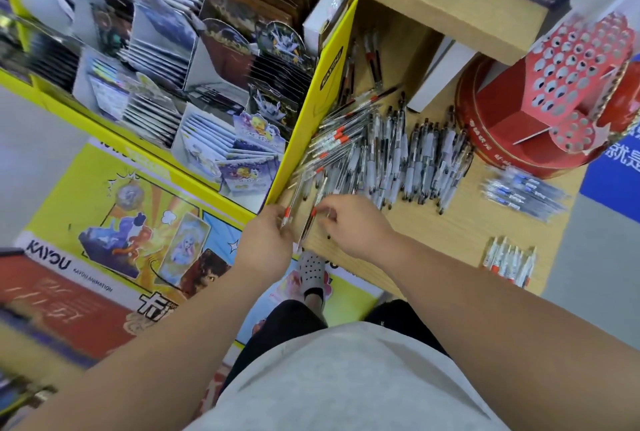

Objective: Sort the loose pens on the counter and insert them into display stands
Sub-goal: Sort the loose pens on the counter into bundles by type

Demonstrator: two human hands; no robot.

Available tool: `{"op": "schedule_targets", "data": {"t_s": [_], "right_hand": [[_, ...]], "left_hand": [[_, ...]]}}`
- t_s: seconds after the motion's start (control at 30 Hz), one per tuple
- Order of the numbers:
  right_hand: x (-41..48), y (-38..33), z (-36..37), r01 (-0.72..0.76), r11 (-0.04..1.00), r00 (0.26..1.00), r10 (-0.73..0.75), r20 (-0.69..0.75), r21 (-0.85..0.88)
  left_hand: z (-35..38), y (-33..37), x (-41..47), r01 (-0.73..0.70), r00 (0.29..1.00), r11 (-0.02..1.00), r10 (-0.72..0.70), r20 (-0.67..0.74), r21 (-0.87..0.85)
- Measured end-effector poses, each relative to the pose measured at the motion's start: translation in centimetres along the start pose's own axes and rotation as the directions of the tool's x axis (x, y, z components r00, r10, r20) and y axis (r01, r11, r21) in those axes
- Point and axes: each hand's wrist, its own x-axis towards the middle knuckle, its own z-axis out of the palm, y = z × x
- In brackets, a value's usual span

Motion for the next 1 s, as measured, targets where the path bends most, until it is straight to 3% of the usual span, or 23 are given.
{"op": "schedule_targets", "data": {"t_s": [0.17, 0.33, 0.47, 0.67, 0.77, 0.87, 1.0], "right_hand": [[1.3, -0.8, 2.3, -0.160, 0.987, 0.987, 0.159, -0.014, -0.033], [1.1, -0.8, 2.7, -0.201, 0.965, 0.979, 0.196, 0.049, 0.165], [0.7, -0.2, 2.8, -0.297, 0.883, 0.955, 0.270, 0.126, 0.364], [-0.5, -0.4, 1.4, -0.300, 0.844, 0.954, 0.260, 0.150, 0.445], [-1.1, -0.1, -0.8, -0.205, 0.873, 0.974, 0.225, 0.006, 0.442], [-0.5, 0.6, -3.5, -0.089, 0.928, 0.965, 0.170, -0.200, 0.361], [2.4, 1.5, -6.8, 0.007, 0.998, 0.918, 0.018, -0.396, 0.061]], "left_hand": [[0.6, -0.3, -0.3, -0.042, 0.998, 0.997, 0.045, -0.048, 0.059], [2.0, 0.3, 0.7, -0.039, 0.999, 0.997, 0.041, -0.018, 0.065], [2.6, 0.6, 1.2, -0.027, 1.000, 0.993, 0.026, 0.008, 0.117], [2.4, 1.6, 1.8, -0.025, 0.998, 0.982, 0.015, 0.056, 0.189], [2.2, 1.7, 1.4, 0.005, 0.995, 0.994, -0.016, 0.098, 0.113], [1.7, 1.2, 0.9, 0.065, 0.987, 0.995, -0.054, 0.151, -0.070], [1.1, 1.8, -0.2, 0.162, 0.979, 0.926, -0.108, 0.172, -0.340]]}}
